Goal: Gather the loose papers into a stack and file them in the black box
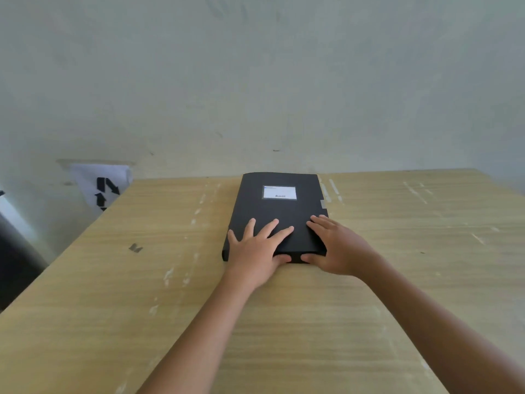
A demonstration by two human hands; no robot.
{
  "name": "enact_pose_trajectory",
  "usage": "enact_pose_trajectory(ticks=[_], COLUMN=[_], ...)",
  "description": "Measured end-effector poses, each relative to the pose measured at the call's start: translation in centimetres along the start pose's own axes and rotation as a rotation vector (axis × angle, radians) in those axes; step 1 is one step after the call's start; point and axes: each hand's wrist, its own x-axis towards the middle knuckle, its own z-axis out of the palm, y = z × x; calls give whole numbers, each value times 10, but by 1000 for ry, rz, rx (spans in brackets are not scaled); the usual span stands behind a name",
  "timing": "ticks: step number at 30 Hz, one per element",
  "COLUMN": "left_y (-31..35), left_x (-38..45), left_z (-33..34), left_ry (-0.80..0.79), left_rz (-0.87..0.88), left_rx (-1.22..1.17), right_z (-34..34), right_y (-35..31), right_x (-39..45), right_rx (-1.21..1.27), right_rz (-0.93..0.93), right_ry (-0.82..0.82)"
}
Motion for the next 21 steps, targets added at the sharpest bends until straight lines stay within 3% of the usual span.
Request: enact_pose_trajectory(ticks=[12,17,21], left_y=[56,53,47], left_x=[80,81,73], left_z=[3,-6,-27], left_ry=[-71,-129,-44], left_rz=[-41,-44,-72], left_rx=[11,-17,-101], right_z=[-7,-22,-49], right_y=[47,41,26], right_x=[23,31,24], right_rx=[-83,50,149], right_rz=[118,164,224], right_ry=[76,-40,-20])
